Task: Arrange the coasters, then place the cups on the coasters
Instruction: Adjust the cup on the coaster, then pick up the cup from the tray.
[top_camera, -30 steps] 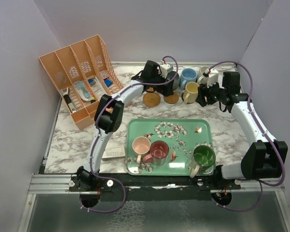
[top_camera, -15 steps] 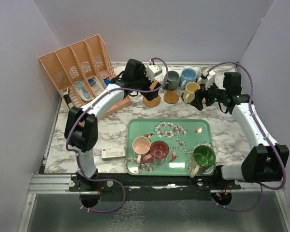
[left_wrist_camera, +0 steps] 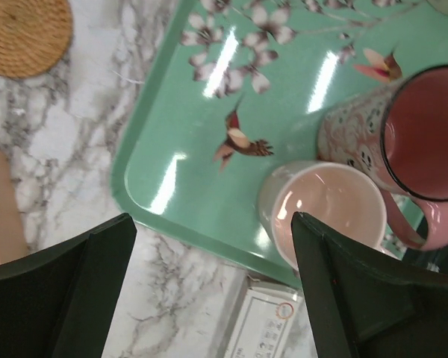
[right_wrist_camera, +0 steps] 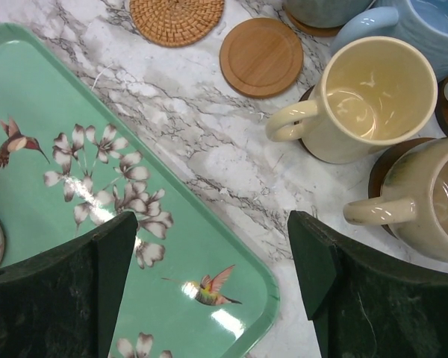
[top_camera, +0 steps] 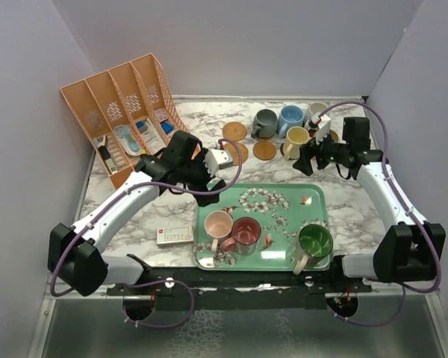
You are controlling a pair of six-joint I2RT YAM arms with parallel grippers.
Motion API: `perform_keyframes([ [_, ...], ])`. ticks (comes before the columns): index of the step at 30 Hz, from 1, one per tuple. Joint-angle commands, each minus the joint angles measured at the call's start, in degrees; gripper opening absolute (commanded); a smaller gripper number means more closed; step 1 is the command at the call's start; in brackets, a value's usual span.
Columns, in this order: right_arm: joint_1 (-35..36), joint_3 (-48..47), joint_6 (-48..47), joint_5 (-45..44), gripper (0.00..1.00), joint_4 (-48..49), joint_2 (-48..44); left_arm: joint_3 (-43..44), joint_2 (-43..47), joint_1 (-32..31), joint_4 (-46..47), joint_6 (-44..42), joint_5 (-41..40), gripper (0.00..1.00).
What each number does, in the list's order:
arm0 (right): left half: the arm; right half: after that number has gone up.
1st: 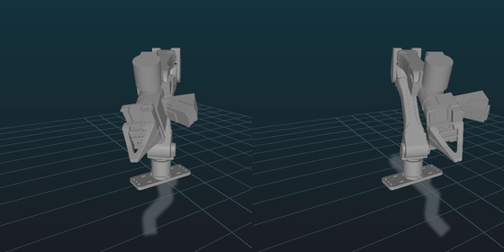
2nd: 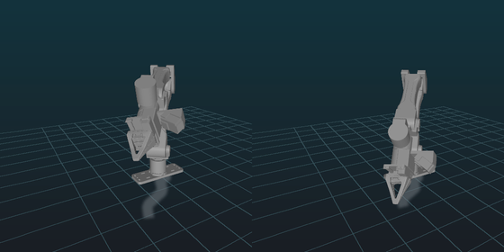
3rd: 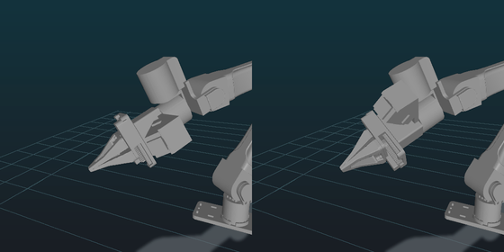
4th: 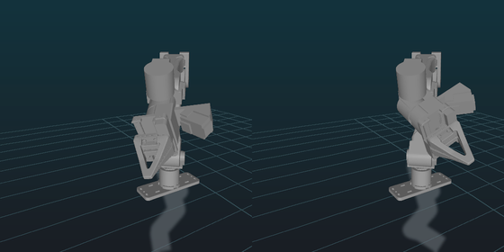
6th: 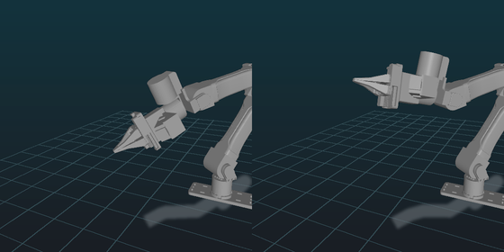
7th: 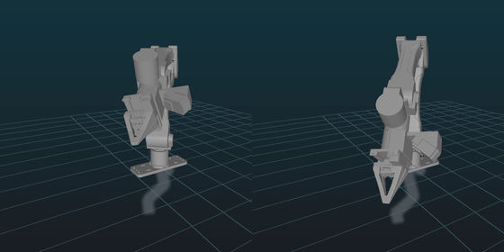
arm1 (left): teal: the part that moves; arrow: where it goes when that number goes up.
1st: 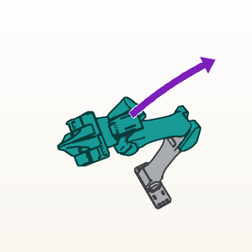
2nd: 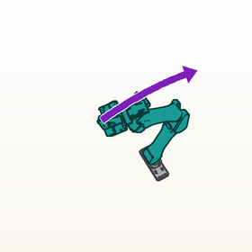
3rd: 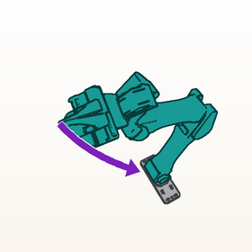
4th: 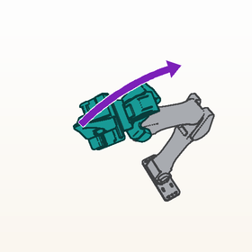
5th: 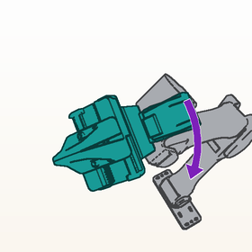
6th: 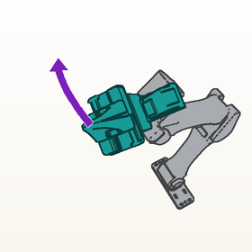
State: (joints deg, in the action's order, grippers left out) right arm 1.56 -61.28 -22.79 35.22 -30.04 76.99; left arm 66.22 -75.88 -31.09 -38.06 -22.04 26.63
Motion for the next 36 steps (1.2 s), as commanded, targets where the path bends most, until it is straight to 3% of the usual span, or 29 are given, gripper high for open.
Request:
perform_keyframes([
  [1, 0.37, 1.75, 0.35, -1.98, 0.83, 2.79, -3.64, -4.50, 2.79, -2.11, -4.33, -0.43, 1.61, 0.88],
  [8, 0.20, 3.50, 3.91, -12.57, 0.83, 6.99, -6.60, -6.86, 0.55, -4.85, -3.24, 0.14, -2.44, 0.85],
  [19, -0.07, 4.56, 3.06, -12.20, 0.83, 7.04, -5.76, -6.50, -3.91, -6.58, -1.71, 0.56, -4.48, 0.78],
  [36, -0.07, 4.91, 2.07, -11.40, 0.83, 6.50, -4.50, -5.99, -8.89, -7.25, -1.67, 0.36, -3.34, 0.39],
])
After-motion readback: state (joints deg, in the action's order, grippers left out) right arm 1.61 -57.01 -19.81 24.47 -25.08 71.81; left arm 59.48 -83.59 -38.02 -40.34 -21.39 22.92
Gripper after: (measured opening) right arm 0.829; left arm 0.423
